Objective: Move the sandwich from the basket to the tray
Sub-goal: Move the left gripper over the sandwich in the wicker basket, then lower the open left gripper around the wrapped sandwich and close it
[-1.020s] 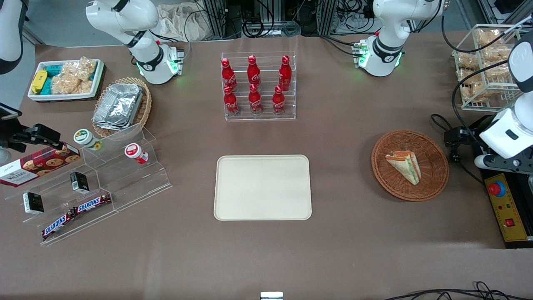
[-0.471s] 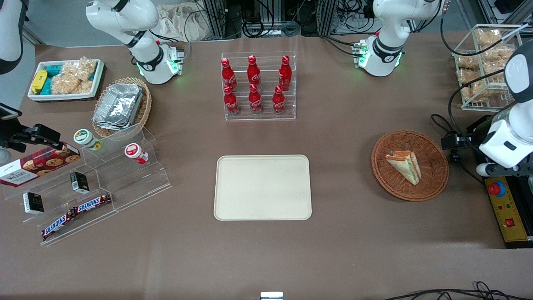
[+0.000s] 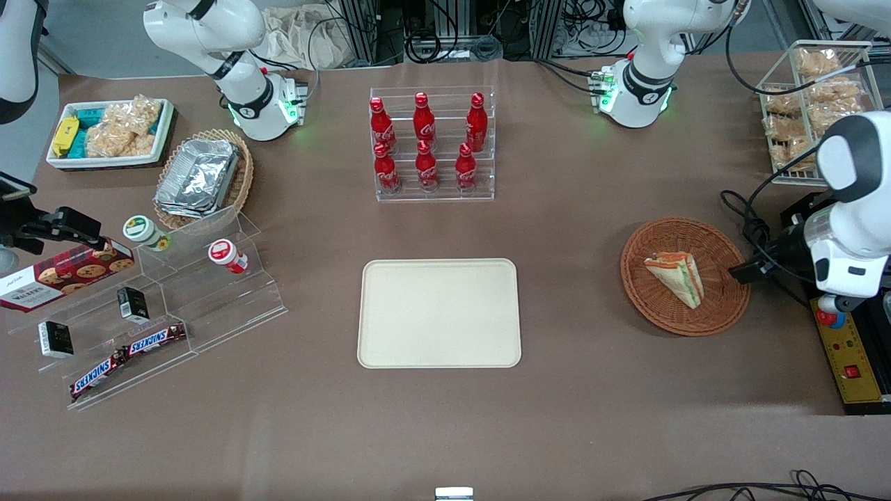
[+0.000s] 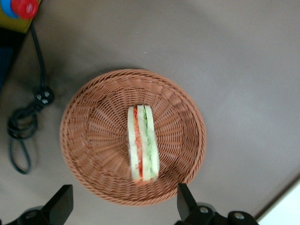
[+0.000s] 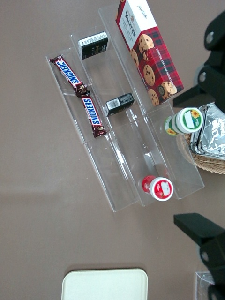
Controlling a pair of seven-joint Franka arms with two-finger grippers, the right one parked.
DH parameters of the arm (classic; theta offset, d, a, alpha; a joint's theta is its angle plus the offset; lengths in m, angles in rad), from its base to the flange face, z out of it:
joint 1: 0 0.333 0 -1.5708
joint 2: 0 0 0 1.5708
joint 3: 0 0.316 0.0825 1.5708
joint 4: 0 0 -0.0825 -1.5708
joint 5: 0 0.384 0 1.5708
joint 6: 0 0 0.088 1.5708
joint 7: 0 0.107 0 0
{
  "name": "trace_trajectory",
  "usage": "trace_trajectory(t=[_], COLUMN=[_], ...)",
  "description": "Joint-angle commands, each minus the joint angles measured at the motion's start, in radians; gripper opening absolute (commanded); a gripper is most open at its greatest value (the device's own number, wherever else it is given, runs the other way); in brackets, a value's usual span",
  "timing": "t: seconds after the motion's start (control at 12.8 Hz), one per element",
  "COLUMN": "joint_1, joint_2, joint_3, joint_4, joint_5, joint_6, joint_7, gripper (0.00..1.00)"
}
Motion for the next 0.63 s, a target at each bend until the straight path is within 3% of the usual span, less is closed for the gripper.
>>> trace_trajectory(t=[0.0,0.24,0.55], joint_1=[-0.009,-0.011,-0.014], joint_2=[-0.042,-0.045,-0.039], joint_3=[-0.003,-0.005,-0.011], joint_4=[-0.123,-0.272,-0.315], joint_5=[-0.004,-0.004,-0.018], joint_6=[0.129,0.362,0.410], joint_7=[-0.127,-0.158,-0.205], gripper=[0.99,0.99,0.99])
